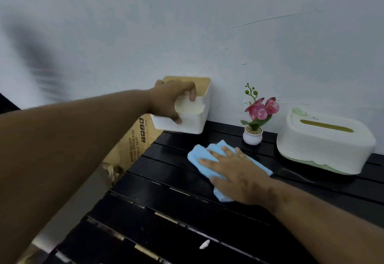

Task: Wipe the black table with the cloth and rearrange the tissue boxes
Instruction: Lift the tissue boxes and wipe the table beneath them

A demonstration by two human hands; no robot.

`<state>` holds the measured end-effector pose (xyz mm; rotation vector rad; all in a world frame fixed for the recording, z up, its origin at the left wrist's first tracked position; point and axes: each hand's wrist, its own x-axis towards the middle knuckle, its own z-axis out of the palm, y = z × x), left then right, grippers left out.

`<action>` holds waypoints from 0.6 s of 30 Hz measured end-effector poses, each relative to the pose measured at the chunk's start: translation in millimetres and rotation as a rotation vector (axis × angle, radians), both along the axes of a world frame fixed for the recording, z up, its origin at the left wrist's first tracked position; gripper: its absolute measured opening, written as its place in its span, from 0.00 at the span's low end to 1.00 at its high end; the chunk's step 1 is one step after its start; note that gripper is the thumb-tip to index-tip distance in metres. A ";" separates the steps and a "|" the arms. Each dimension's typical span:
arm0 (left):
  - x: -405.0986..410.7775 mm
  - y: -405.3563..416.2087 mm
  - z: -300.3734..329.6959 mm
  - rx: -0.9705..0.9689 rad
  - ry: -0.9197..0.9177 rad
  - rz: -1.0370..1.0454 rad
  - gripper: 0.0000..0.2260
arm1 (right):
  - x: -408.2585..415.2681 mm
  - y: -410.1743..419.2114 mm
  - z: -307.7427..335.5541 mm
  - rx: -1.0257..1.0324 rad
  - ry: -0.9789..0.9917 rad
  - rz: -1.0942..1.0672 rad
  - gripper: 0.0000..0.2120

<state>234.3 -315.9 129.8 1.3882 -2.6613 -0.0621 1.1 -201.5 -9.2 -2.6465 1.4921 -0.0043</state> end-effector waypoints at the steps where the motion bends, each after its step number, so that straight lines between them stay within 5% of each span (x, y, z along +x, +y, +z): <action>1: 4.6 3.3 11.9 -0.009 0.038 0.008 0.29 | 4.4 -18.3 -1.0 -0.022 0.024 -0.009 0.30; 10: 25.3 22.8 78.0 0.028 0.161 -0.051 0.31 | 51.9 -132.1 -6.8 0.039 0.067 -0.456 0.27; 13: 25.5 26.4 79.9 0.050 0.156 -0.090 0.31 | 61.2 -112.4 -0.7 -0.026 0.061 -0.262 0.26; 18: 25.7 29.9 73.6 0.087 0.165 -0.109 0.31 | 101.5 0.6 4.5 -0.162 0.059 0.468 0.30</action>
